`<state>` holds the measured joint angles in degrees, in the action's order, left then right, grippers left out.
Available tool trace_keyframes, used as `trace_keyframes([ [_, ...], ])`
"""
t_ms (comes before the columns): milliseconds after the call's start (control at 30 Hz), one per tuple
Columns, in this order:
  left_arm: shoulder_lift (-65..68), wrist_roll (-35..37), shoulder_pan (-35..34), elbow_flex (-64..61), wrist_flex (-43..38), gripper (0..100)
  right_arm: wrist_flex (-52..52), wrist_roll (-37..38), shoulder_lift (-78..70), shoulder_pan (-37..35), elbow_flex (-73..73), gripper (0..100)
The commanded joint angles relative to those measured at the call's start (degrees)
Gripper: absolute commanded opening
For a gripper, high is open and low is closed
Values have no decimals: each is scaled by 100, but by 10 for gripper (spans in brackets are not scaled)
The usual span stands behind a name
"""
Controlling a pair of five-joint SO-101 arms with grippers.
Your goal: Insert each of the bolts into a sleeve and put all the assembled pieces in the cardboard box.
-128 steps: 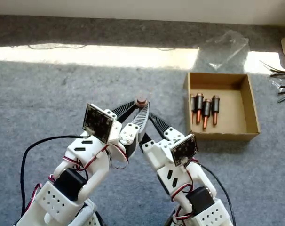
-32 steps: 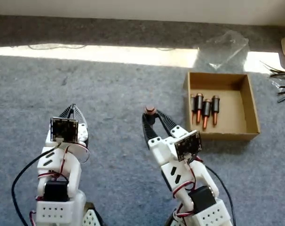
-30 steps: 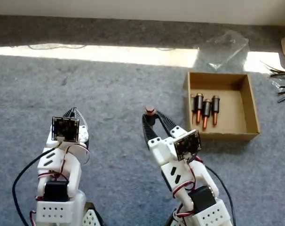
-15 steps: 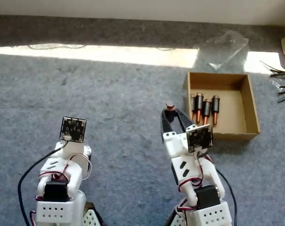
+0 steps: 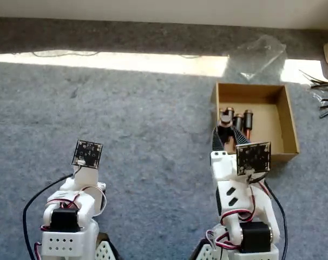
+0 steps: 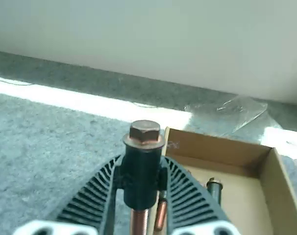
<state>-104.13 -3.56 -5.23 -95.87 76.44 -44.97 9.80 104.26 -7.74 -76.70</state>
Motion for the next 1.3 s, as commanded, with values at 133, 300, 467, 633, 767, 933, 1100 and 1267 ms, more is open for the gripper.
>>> trace_keyframes([
  [133, -22, -35, -4, -127, 44, 6, 13, 281, -13, 602, 831, 4],
  [300, -22, -35, -4, -127, 44, 6, 13, 308, -13, 787, 1059, 4],
  [467, -22, -26, -13, -127, 44, 6, 13, 299, -224, 796, 1393, 4],
  [633, -22, -18, -13, -127, 35, 6, 13, 308, -1613, 927, 2114, 4],
  [767, -13, -9, -13, -127, 35, 6, 40, 308, -2976, 1095, 2624, 4],
  [933, -13, -9, -13, -127, 35, 6, 40, 316, -4585, 1385, 3248, 4],
  [1100, -22, -9, -22, -127, 35, 6, 40, 316, -6273, 1754, 4084, 4],
  [1267, -22, 123, -479, -127, 44, 6, 40, 316, -8066, 2000, 5130, 4],
])
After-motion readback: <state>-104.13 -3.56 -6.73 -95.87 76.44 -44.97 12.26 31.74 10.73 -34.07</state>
